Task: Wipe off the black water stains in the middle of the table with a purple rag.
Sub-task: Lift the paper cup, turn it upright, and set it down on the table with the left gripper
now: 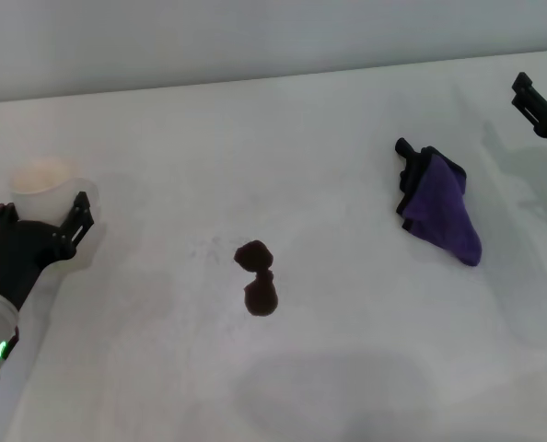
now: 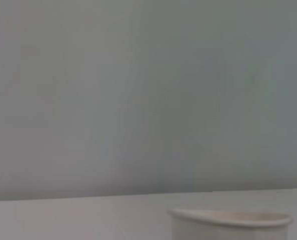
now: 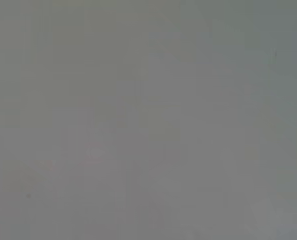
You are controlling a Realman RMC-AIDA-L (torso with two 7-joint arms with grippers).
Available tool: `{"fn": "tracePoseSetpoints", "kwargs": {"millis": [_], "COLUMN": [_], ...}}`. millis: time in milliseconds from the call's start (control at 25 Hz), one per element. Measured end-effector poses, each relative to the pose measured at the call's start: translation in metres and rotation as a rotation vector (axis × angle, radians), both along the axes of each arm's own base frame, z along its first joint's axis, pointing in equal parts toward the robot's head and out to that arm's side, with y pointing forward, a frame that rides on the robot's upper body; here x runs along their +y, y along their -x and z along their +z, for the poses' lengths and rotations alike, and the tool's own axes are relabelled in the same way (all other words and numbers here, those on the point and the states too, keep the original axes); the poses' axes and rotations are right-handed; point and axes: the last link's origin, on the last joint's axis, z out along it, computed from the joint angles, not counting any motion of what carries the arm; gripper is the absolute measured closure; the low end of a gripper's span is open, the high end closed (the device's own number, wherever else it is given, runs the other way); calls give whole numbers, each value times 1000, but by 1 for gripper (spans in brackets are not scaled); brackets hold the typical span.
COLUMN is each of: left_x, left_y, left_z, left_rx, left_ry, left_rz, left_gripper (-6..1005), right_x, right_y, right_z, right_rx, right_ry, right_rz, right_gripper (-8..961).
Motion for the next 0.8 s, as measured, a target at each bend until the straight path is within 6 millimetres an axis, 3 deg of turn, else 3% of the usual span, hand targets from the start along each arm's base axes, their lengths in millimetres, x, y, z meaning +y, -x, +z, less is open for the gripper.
{"fn": "tracePoseSetpoints", "kwargs": {"millis": [800], "left_x": [-17], "left_y": [7], "left_z": [-10], "left_rx": [-2], "left_ry": [41], "left_rz": [32], "left_gripper": [160], "right_x": [3], "right_y": [0], "right_z": [5], "right_rx": [-7], "right_ry": [-13], "right_rz": [3], "right_gripper": [83]}}
